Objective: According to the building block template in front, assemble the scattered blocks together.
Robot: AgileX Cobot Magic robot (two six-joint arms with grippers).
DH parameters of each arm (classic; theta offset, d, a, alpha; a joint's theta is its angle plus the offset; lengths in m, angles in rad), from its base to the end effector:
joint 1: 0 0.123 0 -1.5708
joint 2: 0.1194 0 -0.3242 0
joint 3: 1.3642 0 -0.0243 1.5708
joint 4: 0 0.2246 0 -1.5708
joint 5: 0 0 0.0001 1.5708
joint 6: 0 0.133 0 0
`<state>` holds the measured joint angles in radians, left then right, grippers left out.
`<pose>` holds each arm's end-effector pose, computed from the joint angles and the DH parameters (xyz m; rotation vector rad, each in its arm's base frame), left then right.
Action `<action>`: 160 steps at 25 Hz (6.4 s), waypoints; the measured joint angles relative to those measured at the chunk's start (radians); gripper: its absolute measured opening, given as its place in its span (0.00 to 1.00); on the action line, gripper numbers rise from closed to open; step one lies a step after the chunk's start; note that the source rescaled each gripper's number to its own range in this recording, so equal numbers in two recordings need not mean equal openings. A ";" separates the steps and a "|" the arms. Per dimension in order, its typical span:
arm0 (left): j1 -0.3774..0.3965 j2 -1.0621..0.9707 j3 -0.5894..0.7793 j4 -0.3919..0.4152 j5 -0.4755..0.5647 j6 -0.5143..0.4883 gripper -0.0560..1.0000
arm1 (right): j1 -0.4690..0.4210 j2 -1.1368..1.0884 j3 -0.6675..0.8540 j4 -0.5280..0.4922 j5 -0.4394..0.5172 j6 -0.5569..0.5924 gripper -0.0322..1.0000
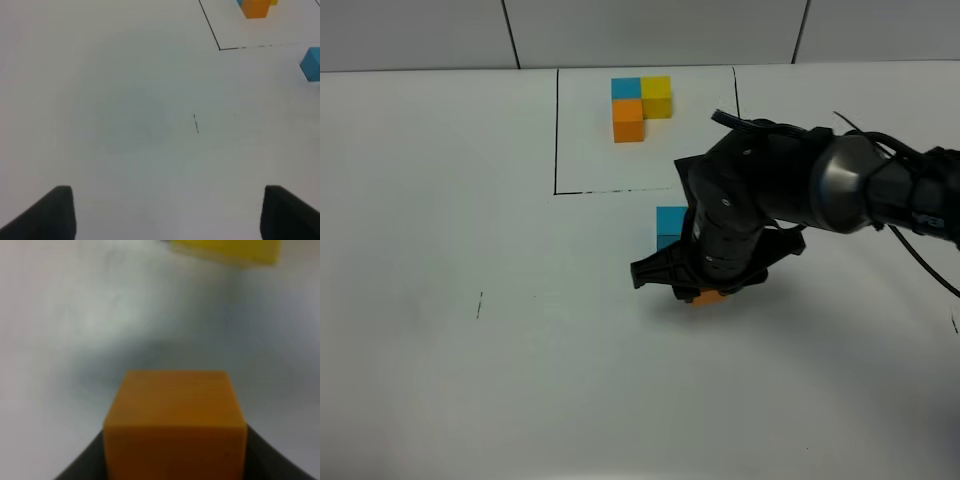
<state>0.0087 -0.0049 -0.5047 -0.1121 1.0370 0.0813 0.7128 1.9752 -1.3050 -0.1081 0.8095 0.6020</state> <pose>-0.0300 -0.0131 0.2502 0.0770 2.0054 -0.0759 0.2995 0.2451 0.1699 -0.2627 2.9365 0.0618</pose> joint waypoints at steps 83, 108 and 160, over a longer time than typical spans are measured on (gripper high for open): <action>0.000 0.000 0.000 0.000 0.000 -0.001 0.69 | -0.012 0.250 -0.272 -0.027 0.050 0.123 0.05; 0.000 0.000 0.000 0.000 0.000 0.000 0.69 | -0.020 0.109 -0.269 0.024 0.123 0.027 0.49; 0.000 0.000 0.000 0.000 0.000 -0.001 0.69 | -0.748 -1.493 0.678 0.127 0.234 -0.645 1.00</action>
<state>0.0087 -0.0049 -0.5047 -0.1121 1.0370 0.0804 -0.0351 0.4820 -0.6269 0.0186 1.0437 -0.0433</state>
